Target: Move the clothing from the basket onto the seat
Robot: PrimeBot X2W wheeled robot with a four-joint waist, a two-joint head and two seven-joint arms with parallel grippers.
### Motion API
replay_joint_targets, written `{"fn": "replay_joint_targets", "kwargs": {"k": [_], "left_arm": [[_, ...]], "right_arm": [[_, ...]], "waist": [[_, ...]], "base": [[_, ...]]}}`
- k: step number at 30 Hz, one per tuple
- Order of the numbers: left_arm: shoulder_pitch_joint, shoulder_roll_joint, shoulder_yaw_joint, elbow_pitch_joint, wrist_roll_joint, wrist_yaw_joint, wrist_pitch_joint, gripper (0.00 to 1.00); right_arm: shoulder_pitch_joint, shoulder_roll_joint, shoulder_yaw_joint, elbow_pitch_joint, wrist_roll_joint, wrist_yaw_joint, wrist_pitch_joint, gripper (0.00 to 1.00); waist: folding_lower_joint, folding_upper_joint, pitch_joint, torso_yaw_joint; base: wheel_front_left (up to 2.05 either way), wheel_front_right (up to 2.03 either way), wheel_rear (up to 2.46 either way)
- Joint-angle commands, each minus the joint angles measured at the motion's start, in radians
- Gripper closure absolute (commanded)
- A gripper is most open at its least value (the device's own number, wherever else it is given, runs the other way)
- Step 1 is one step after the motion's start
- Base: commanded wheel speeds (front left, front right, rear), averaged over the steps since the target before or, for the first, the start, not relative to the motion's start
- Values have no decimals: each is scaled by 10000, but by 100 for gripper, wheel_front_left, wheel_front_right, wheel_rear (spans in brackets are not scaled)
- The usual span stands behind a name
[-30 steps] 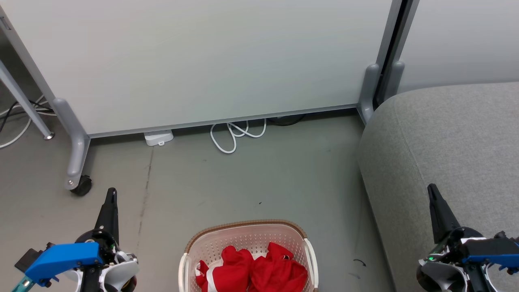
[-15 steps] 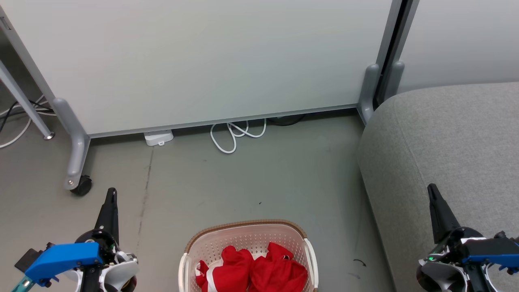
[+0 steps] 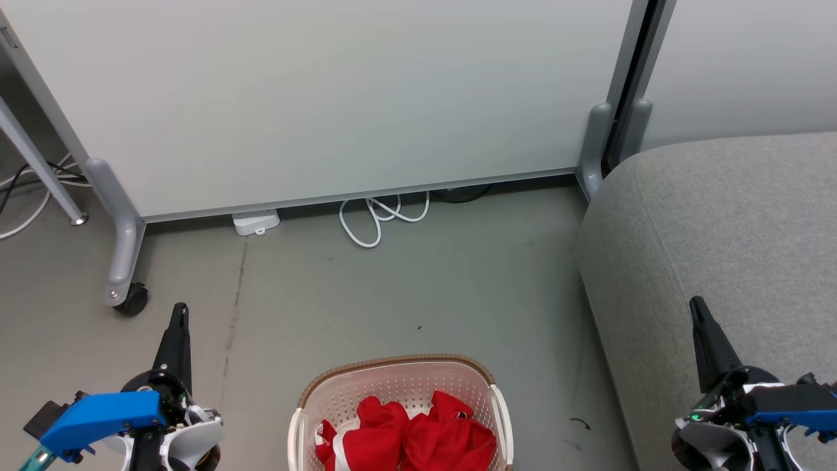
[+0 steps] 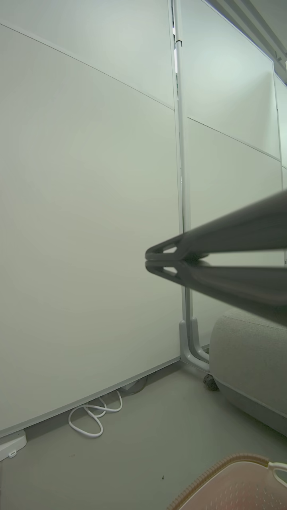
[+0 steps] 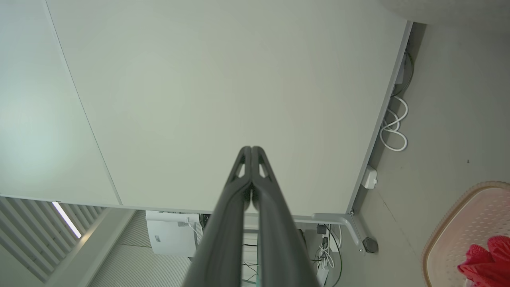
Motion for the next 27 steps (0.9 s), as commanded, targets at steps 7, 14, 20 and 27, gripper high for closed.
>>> {"fn": "replay_joint_targets", "kwargs": {"k": [7,14,20,27], "left_arm": [[-100,-5,14,-32,-24,-24,28,100],[-100,-5,14,-32,-24,-24,28,100],[-101,-5,14,-32,-24,-24,28,100],[423,-71,-10,385,2,0,-13,0]], "right_arm": [[-101,-25,-13,7,28,8,23,100],[-102,-25,-13,7,28,8,23,100],[-102,-25,-13,7,28,8,23,100],[338,52,29,376,-2,-15,-6,0]], "waist": [[0,0,0,0],[0,0,0,0],[0,0,0,0],[0,0,0,0]], "base": [[0,0,0],[0,0,0],[0,0,0],[0,0,0]]}}
